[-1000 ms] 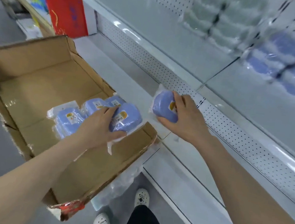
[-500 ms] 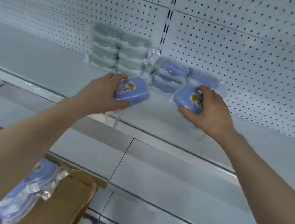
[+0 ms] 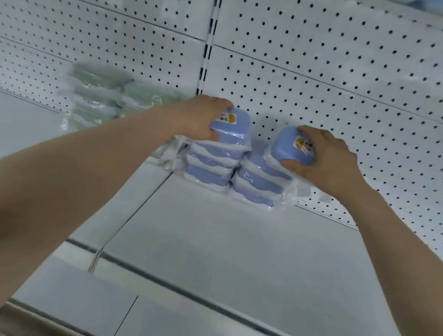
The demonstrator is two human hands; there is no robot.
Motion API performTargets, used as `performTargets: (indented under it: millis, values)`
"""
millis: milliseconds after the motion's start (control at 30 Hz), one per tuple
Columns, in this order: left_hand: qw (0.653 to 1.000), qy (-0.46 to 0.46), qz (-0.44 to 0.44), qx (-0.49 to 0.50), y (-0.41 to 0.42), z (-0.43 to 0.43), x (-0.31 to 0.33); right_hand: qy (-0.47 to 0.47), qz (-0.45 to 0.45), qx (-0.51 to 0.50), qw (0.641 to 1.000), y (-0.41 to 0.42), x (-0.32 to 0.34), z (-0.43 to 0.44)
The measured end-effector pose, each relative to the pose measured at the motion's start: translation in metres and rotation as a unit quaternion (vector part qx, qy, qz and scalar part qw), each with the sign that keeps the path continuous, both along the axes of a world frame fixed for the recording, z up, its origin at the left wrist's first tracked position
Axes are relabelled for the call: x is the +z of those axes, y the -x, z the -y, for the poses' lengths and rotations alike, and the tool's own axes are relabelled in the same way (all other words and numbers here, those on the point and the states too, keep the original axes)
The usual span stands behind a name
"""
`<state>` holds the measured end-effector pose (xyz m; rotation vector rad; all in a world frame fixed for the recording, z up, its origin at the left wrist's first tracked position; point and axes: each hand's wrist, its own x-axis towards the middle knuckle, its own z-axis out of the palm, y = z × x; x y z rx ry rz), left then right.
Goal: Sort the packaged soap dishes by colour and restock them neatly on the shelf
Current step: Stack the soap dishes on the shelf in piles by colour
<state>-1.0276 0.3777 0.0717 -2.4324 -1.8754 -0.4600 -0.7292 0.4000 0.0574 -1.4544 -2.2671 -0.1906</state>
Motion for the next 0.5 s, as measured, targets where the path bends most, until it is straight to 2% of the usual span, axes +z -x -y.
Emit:
performTargets:
  millis: [100, 167, 267, 367, 500]
  values:
    - [0.999, 0.033, 0.007, -0.019, 0.002, -0.026, -0.01, 0.015, 0.007, 0.017, 1.0, 0.01, 0.0, -0.027]
    - [0.999, 0.021, -0.006, -0.034, 0.008, -0.038, -0.019, 0.036, 0.003, 0.042, 0.998, 0.017, -0.003, -0.041]
    - [0.997, -0.052, -0.028, -0.042, 0.014, -0.048, -0.032, 0.048, -0.012, 0.091, 0.995, 0.03, -0.011, -0.057]
    - [0.986, -0.139, -0.072, -0.052, 0.014, -0.052, -0.046, 0.02, -0.023, 0.101, 0.994, 0.036, -0.024, -0.067]
    - [0.982, -0.164, -0.089, -0.043, 0.011, -0.053, -0.061, -0.043, -0.031, 0.097, 0.994, 0.04, -0.042, -0.07]
